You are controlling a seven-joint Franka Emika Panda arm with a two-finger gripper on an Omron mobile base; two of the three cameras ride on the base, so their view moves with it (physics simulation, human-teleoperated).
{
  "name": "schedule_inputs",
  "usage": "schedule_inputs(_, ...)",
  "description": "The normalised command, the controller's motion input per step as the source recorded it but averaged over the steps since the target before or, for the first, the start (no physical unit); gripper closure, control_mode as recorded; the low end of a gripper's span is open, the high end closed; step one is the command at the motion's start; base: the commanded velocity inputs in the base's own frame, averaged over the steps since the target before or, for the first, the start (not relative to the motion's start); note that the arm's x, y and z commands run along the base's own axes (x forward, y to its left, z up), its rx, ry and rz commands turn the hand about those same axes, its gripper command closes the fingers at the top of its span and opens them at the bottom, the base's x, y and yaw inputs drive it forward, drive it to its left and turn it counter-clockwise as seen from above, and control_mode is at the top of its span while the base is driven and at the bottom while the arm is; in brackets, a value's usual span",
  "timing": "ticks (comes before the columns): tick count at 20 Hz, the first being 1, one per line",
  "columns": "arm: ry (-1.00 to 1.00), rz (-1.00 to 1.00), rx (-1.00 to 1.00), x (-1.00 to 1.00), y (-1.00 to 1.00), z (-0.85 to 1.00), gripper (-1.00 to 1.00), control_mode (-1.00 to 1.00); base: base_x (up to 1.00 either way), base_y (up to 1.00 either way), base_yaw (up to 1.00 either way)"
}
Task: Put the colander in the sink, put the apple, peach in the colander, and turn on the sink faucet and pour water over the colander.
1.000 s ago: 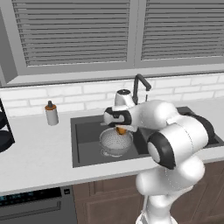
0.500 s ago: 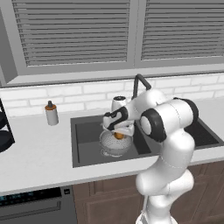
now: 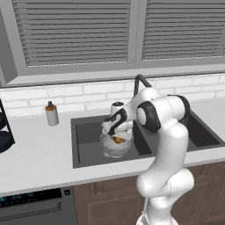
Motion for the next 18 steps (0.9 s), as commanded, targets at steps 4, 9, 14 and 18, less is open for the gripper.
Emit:
schedule_inputs(4,0.00,0.00,0.00,0.21,0.00,-0.32,1.00,-1.00,0.00,0.00,0.00)
schedule_inputs(9,0.00,0.00,0.00,0.25,0.00,-0.32,1.00,-1.00,0.00,0.00,0.00)
schedule_inputs(14,0.00,0.00,0.00,0.20,0.00,-0.21,-1.00,-1.00,0.00,0.00,0.00)
schedule_inputs(18,0.00,0.00,0.00,0.09,-0.01,0.00,-1.00,-1.00,0.00,0.00,0.00)
